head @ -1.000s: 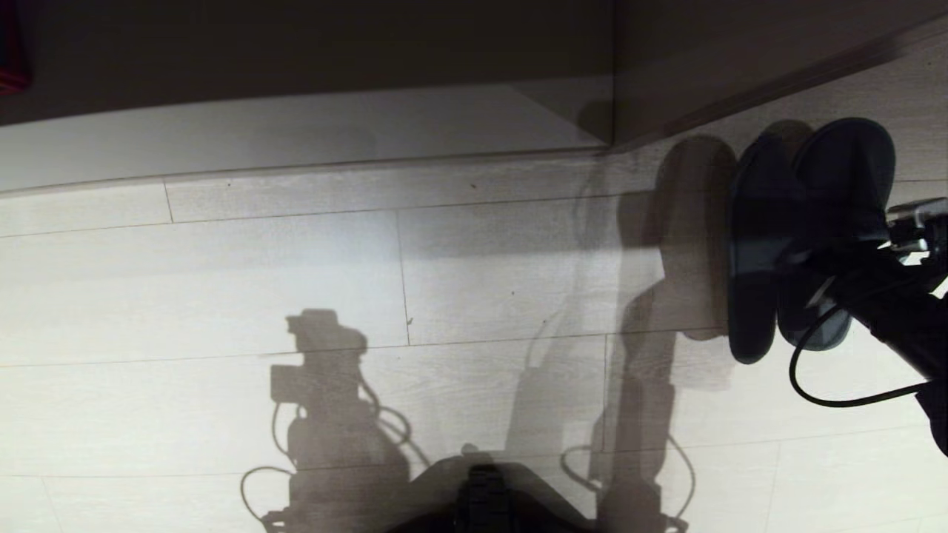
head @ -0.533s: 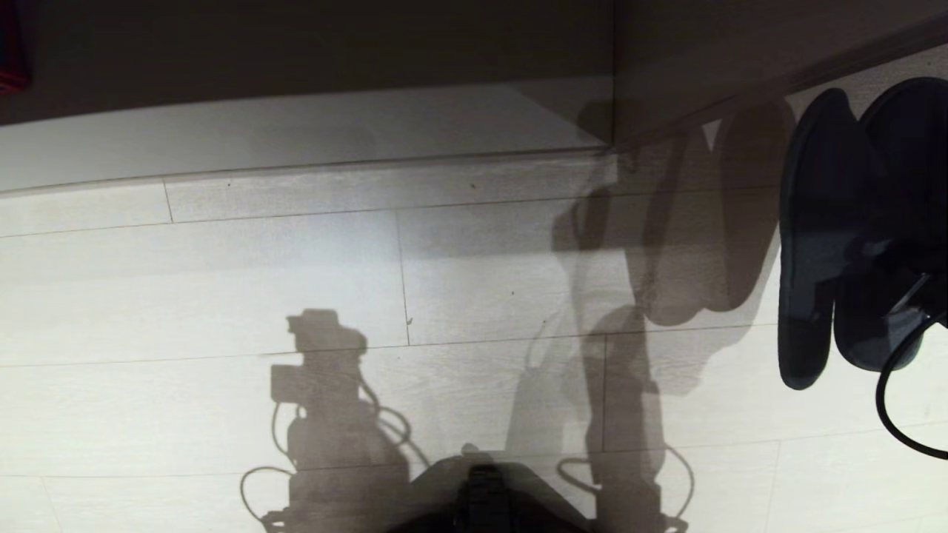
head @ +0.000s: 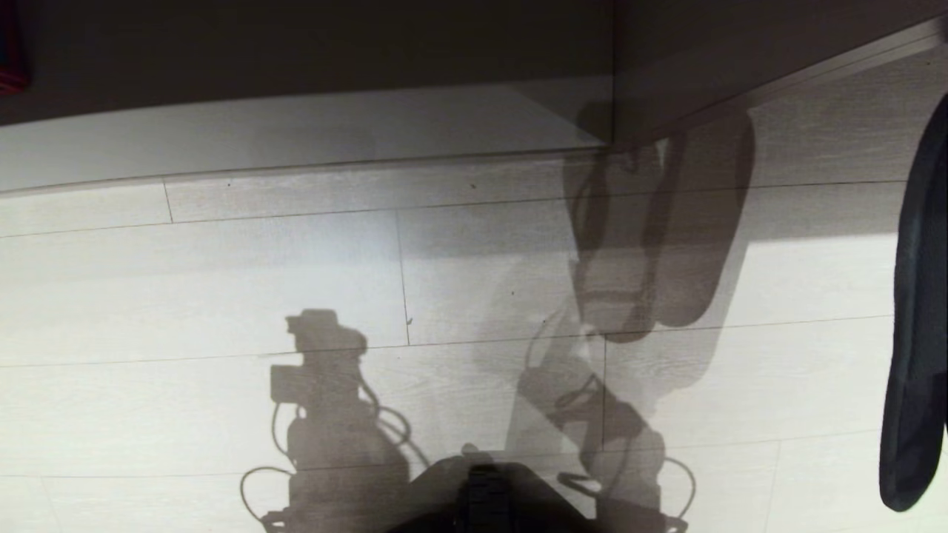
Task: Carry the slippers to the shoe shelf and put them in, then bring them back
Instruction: Place the slippers into the shoe cabinet
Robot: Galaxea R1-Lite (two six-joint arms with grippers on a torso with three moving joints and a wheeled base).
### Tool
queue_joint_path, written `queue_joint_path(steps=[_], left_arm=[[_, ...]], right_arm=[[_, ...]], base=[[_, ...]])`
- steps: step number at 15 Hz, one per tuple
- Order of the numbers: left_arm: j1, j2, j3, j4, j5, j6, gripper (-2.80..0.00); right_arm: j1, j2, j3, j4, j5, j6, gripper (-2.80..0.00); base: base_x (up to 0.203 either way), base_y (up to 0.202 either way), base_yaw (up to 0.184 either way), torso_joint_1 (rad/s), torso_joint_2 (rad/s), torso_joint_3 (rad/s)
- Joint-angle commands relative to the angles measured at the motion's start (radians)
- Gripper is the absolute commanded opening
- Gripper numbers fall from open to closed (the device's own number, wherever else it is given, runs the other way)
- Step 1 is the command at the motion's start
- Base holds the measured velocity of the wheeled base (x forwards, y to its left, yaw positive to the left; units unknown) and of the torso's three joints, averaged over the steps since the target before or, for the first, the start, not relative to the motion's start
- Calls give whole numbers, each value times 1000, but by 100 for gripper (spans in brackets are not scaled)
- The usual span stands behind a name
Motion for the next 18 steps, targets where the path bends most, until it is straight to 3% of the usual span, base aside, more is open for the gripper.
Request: queue_joint_path(steps=[1,2,5,10,11,14,18], left_arm=[[0,0,0,0,0,0,-280],[0,0,0,0,0,-2,-280],[0,0,0,0,0,-5,-280],[0,0,0,0,0,-6,-280],[0,1,0,0,0,-6,-280],[0,0,0,0,0,-8,-280],[0,0,0,0,0,-8,-280]], right_arm=[[12,-243,-15,206,59,-3,-280],[24,-287,-32,302,87,-4,-280],[171,-317,-70,386,109,-11,-280],[240,-529,38,485,80,-32,-280],[262,-573,62,517,54,-36,-280],[276,-615,203,494,-151,-70,-280],[271,-730,399,431,-241,-53,-280]], base=[[0,0,0,0,0,0],[0,0,0,0,0,0],[0,0,0,0,0,0],[0,0,0,0,0,0],[0,0,0,0,0,0],[0,0,0,0,0,0],[0,0,0,0,0,0]])
